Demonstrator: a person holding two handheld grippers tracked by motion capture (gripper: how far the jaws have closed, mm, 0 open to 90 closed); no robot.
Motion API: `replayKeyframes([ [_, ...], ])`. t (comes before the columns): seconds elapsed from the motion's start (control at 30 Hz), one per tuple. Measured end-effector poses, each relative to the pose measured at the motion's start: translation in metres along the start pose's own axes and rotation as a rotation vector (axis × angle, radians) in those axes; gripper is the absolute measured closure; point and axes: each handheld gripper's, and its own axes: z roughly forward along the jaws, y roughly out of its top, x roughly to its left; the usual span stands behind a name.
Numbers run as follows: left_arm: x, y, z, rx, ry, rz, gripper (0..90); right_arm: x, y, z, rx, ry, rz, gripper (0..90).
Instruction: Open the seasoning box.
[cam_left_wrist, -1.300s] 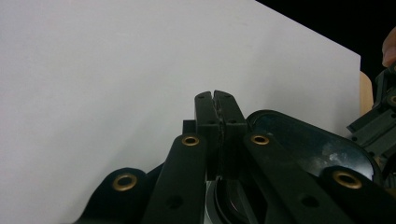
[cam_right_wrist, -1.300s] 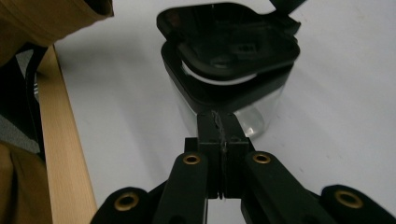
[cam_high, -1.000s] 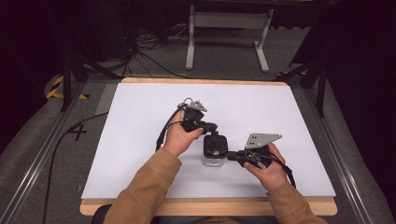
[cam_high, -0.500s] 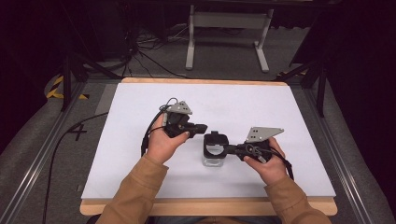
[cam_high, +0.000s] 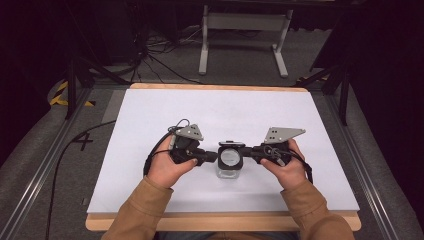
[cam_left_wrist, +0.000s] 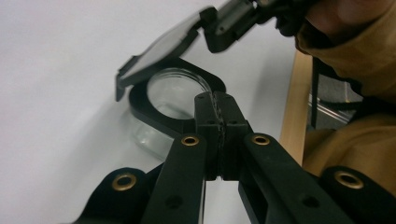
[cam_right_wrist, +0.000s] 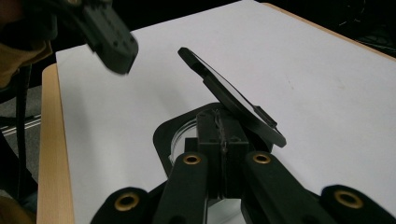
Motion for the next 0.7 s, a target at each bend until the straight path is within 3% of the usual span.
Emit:
replayKeyframes([
  [0.2, 0.002, -0.005, 0.022, 0.03, -0.028, -0.014, 89.8, -0.003, 0.003, 0.001, -0.005, 0.003, 0.003, 90.0],
  [0.27, 0.003, -0.007, 0.03, 0.015, -0.039, -0.028, 89.8, -0.003, 0.003, 0.001, -0.005, 0.005, 0.001, 90.0],
  [0.37, 0.005, -0.009, 0.039, -0.009, -0.034, -0.052, 89.9, -0.004, 0.004, 0.004, -0.006, 0.005, 0.0, 90.0],
  [0.47, 0.008, -0.012, 0.045, 0.006, 0.009, -0.07, 89.9, -0.004, 0.004, 0.005, -0.009, 0.008, 0.0, 90.0],
  [0.5, 0.008, -0.013, 0.046, -0.006, 0.004, -0.083, 89.9, -0.004, 0.004, 0.005, -0.012, 0.007, 0.001, 90.0],
  [0.7, 0.007, -0.013, 0.046, -0.009, 0.017, -0.082, 90.0, -0.008, 0.006, 0.004, -0.025, -0.006, 0.0, 90.0],
])
